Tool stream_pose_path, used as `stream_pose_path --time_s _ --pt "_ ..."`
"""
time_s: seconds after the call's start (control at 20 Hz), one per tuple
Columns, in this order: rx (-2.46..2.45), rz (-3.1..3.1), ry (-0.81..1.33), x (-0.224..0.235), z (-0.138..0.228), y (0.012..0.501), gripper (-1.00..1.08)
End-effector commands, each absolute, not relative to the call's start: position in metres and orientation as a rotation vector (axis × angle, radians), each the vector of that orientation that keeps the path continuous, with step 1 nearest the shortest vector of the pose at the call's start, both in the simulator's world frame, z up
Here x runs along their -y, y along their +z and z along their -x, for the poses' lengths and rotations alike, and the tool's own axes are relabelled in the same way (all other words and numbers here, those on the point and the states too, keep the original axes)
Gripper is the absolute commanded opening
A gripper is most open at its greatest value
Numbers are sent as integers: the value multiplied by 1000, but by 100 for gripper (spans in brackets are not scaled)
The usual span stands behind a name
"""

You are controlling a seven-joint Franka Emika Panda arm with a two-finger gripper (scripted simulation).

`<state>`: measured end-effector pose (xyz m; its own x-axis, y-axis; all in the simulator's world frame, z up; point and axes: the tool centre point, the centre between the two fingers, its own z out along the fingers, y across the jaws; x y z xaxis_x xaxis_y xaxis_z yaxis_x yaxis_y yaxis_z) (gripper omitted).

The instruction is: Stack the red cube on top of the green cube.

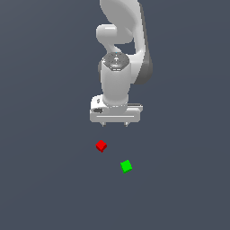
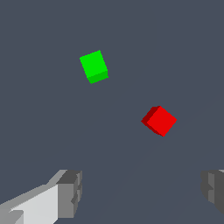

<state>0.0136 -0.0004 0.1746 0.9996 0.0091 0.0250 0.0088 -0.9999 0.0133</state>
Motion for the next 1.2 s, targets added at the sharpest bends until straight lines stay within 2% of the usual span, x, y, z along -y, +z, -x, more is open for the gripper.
stream_pose_path --time_s 0.0,0.55,1.15 --pt "-14 -3128 39 0 -14 175 100" --pt "151 -3126 34 10 -22 159 100" --pt "700 -3056 14 46 -43 105 100"
